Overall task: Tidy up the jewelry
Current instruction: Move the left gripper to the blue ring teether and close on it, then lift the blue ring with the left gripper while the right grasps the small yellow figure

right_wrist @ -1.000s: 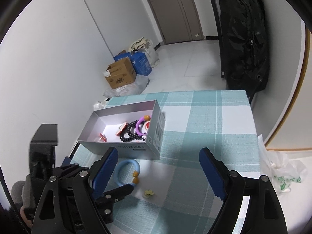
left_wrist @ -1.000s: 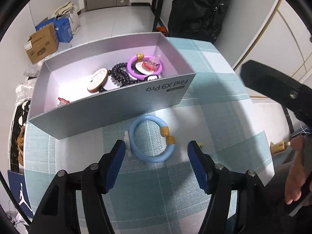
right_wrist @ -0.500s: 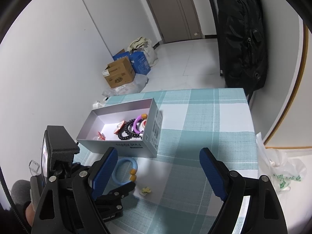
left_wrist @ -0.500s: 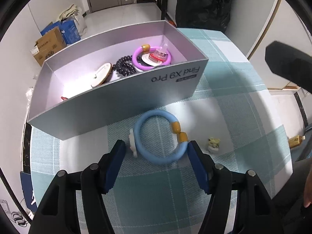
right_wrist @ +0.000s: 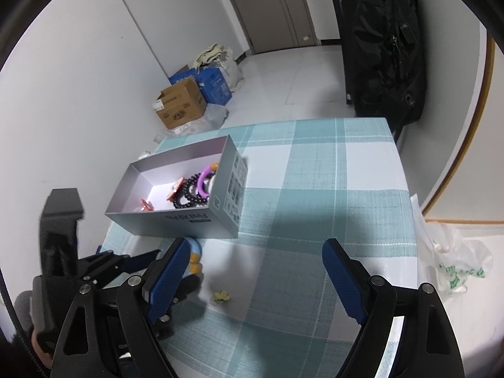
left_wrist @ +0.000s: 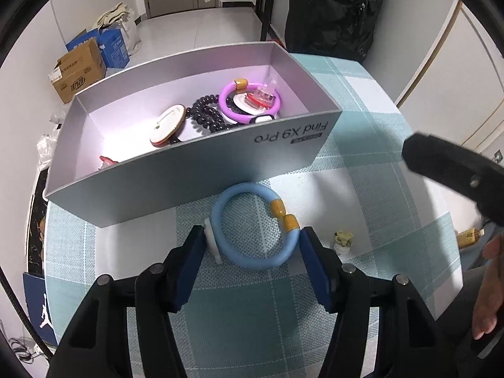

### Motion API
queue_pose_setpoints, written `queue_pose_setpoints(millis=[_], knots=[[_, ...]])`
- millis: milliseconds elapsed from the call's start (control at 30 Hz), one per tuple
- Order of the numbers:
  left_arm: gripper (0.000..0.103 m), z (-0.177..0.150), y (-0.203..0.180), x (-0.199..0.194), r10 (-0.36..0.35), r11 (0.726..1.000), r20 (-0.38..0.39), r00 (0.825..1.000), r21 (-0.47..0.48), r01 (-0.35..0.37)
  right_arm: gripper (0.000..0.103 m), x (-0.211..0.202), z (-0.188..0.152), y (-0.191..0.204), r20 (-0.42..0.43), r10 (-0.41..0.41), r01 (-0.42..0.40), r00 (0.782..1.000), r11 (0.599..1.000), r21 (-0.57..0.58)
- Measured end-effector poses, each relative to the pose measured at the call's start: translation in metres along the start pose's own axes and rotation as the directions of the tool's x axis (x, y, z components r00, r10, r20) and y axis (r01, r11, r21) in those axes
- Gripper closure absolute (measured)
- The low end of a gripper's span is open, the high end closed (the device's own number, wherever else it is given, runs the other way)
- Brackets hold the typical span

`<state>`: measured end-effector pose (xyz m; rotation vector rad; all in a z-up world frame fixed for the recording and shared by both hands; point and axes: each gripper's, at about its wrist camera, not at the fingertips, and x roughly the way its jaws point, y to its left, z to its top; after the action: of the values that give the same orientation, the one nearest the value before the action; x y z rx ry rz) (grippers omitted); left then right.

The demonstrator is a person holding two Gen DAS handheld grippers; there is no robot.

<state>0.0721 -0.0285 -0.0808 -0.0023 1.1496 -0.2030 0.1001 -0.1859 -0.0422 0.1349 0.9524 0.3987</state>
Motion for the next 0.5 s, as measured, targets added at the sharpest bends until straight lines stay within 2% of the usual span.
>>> queue_pose_setpoints(millis=[200,500], knots=[[0.047,0.001,-0.001,-0.008,-0.027,1.000,0.026,0.999,-0.012,0.027,0.017,0.009,-0.004,0.000,-0.033,-0.043,0.042,0.999,0.999,-0.019],[0.047,0.003,-0.003,-0.031,-0.067,0.998,0.090,0.994,-0.013,0.069,0.018,0.019,-0.021,-0.007,-0.098,-0.035,0.035,0.995,0.999,0.006]])
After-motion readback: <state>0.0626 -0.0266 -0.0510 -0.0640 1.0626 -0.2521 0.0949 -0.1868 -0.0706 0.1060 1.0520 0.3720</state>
